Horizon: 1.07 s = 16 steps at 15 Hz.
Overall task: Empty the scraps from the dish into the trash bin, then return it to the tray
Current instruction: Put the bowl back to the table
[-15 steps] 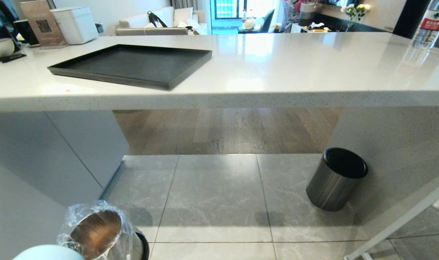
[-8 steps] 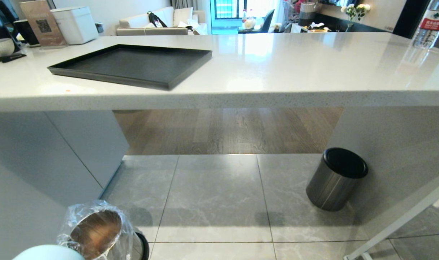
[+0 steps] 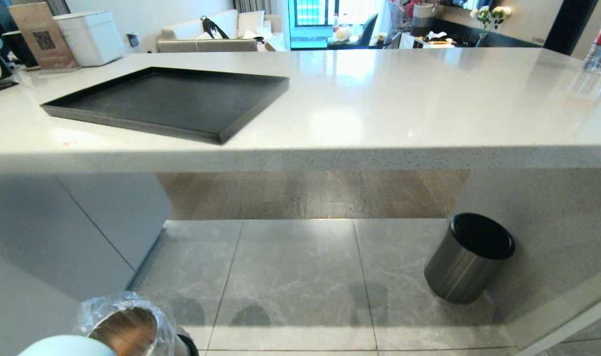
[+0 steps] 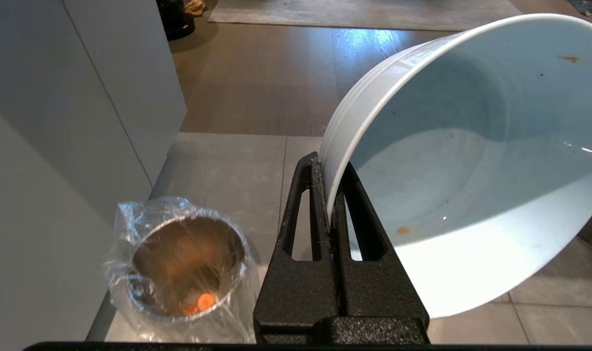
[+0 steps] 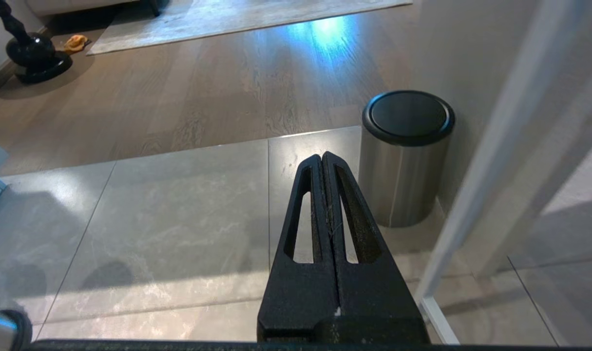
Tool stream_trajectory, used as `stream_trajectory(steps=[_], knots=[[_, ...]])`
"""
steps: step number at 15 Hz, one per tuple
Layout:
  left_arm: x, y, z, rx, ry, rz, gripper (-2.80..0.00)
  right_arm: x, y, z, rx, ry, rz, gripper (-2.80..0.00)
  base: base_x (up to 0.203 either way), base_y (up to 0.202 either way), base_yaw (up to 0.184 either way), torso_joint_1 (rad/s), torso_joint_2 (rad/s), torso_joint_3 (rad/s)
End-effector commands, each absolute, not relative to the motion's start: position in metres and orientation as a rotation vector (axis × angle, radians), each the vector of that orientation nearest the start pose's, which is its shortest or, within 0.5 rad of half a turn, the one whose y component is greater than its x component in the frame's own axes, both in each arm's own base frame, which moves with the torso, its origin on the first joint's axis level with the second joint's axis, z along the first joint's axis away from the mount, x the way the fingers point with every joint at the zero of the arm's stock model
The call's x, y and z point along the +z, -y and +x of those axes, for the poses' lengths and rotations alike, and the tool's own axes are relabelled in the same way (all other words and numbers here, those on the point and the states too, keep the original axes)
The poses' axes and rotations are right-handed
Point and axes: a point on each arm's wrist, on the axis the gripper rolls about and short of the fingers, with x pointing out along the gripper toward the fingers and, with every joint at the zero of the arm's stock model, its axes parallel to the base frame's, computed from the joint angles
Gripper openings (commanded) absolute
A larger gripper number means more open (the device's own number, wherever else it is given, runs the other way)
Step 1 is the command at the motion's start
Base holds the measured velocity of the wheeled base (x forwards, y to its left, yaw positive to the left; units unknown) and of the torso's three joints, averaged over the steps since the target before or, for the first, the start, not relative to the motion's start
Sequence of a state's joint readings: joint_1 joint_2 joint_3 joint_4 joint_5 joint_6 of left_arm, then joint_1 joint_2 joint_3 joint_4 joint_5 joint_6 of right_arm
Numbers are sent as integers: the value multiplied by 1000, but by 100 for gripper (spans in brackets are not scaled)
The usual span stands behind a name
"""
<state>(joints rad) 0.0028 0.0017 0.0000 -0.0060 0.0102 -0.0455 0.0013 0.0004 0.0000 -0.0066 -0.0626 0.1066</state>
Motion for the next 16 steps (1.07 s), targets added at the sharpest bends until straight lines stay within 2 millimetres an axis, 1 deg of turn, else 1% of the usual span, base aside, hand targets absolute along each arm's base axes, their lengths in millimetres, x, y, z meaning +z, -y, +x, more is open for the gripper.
stream_trajectory(steps=[1, 3, 4, 16], knots=[[76, 0, -23, 14, 3, -46, -280, 76, 1, -23, -61, 10, 108, -280, 194, 0, 1, 3, -2, 2], [76, 0, -23, 14, 3, -46, -280, 76, 1, -23, -61, 10, 108, -280, 175, 0, 2, 5, 4, 2], [76, 0, -23, 14, 4, -46, -280, 76, 1, -23, -61, 9, 108, -280, 60, 0, -1, 17, 4, 2], [76, 0, -23, 14, 4, -46, -280, 76, 1, -23, -61, 9, 108, -280, 0, 0, 0, 0, 0, 0]])
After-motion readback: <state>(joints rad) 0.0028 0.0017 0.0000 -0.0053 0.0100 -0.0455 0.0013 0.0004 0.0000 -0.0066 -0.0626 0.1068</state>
